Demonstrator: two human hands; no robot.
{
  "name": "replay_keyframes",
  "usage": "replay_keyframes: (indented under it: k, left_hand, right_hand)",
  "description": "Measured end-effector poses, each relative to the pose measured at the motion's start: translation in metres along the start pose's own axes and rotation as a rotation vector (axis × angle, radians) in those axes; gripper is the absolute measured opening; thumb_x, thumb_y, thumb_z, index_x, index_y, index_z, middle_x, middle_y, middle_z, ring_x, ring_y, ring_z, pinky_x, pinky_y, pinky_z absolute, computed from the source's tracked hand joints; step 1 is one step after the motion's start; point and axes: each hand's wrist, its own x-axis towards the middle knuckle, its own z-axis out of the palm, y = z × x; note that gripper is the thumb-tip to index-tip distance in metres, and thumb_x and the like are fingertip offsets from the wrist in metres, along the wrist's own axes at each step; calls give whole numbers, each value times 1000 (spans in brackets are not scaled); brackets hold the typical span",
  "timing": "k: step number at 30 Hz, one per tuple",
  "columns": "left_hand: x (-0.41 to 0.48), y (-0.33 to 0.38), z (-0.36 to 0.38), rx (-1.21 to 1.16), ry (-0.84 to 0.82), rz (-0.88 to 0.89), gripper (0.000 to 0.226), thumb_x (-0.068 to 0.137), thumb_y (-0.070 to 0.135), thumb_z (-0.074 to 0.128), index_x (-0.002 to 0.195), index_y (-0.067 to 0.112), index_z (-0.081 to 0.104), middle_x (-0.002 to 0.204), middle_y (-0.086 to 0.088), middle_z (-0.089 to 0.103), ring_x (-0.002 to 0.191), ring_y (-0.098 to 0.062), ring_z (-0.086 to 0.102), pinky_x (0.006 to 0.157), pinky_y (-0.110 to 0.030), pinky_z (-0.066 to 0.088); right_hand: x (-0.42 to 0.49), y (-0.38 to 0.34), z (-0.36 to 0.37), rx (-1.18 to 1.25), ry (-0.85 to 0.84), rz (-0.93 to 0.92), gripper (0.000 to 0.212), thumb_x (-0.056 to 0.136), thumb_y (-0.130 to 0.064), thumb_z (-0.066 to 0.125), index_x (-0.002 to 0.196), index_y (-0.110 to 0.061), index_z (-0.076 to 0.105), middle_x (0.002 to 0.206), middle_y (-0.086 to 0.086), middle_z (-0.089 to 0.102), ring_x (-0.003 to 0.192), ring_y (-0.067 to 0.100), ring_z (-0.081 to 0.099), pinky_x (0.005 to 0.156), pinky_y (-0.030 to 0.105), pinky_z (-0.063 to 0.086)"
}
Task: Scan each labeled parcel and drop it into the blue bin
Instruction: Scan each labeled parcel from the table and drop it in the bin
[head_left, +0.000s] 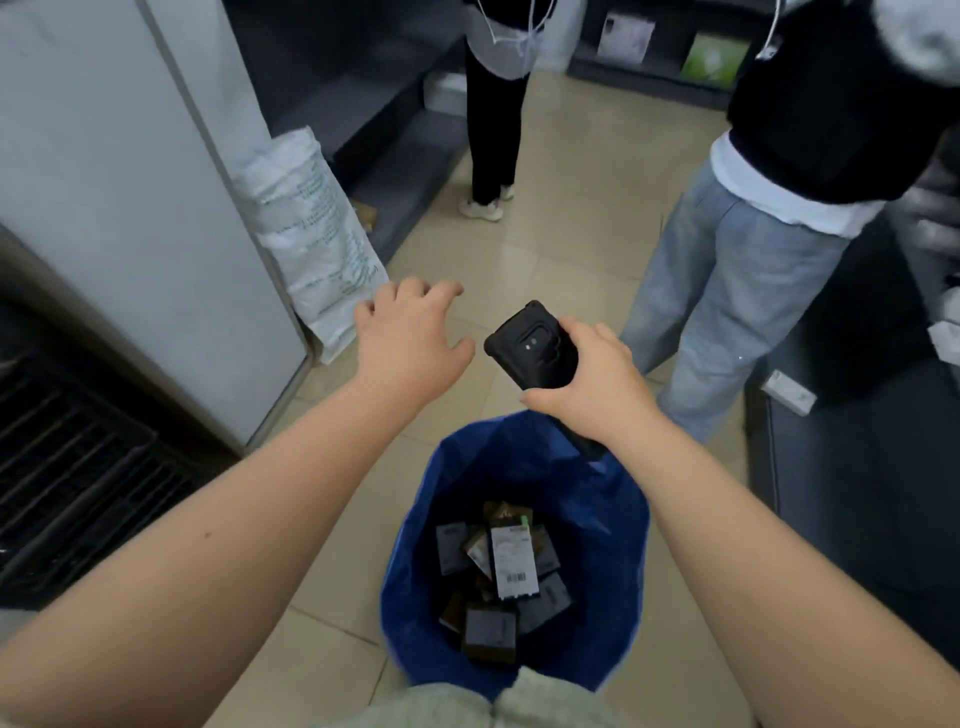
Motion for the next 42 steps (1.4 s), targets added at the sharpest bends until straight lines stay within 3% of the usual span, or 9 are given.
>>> replay_keyframes:
  k: [5,15,20,22,27,31,37,42]
  left_hand:
    - [-14,-8,-62,69,127,-99,58,86,48,61,140,34,46,135,-3,51,128,-31,40,104,-46,32]
    - [-116,8,-204,225,455,-461,59,87,48,62,142,35,46,141,-4,49,133,-31,37,107,-48,29]
    - [-208,14,-259,356,590,-667,58,86,52,64,139,34,49,137,-5,53,130,-33,42,103,-52,35]
    - [-254,18,-276,397,615,-780,57,86,49,64,139,34,49,137,-6,53,130,-33,41,103,-50,34]
    - [-384,35,-311,516,654,-1025,58,85,45,64,140,31,49,136,-7,53,129,-33,41,106,-49,33]
    - [-495,69,-338,661,680,-1230,58,87,48,63,140,32,48,137,-5,53,127,-32,44,103,-48,31]
    - [-674,147,-369,895,658,-1504,61,87,53,60,143,32,46,137,-6,53,128,-34,44,103,-50,33]
    - [-816,229,-379,998,631,-1729,56,89,58,57,139,33,48,140,-4,52,132,-32,42,107,-55,33]
  right_hand:
    - [10,-40,-31,2,-30,-212,71,62,-40,79,127,-30,51,112,-2,49,111,24,50,95,46,48]
    - [-23,-139,-122,-47,-87,-809,73,68,-37,81,133,-29,48,115,-2,44,114,23,45,95,45,47]
    - [-77,-206,-124,-37,-186,-1104,61,61,-41,81,115,-26,57,112,2,53,104,25,52,86,42,52]
    - [-111,-233,-117,-23,-226,-1221,63,55,-46,77,111,-27,55,109,2,54,104,29,54,85,44,53]
    - [-218,-283,-106,33,-338,-1463,77,67,-39,80,136,-26,47,127,4,46,121,29,45,99,50,45]
    - [-321,-312,-99,110,-449,-1661,61,61,-38,81,116,-28,55,108,1,49,103,26,52,88,47,52]
    - [-498,-329,-103,256,-613,-1936,53,50,-48,78,94,-32,54,97,-4,52,94,23,56,78,40,52]
    - [-662,-324,-104,400,-741,-2169,42,50,-42,75,86,-36,54,90,-2,59,84,21,59,71,42,55]
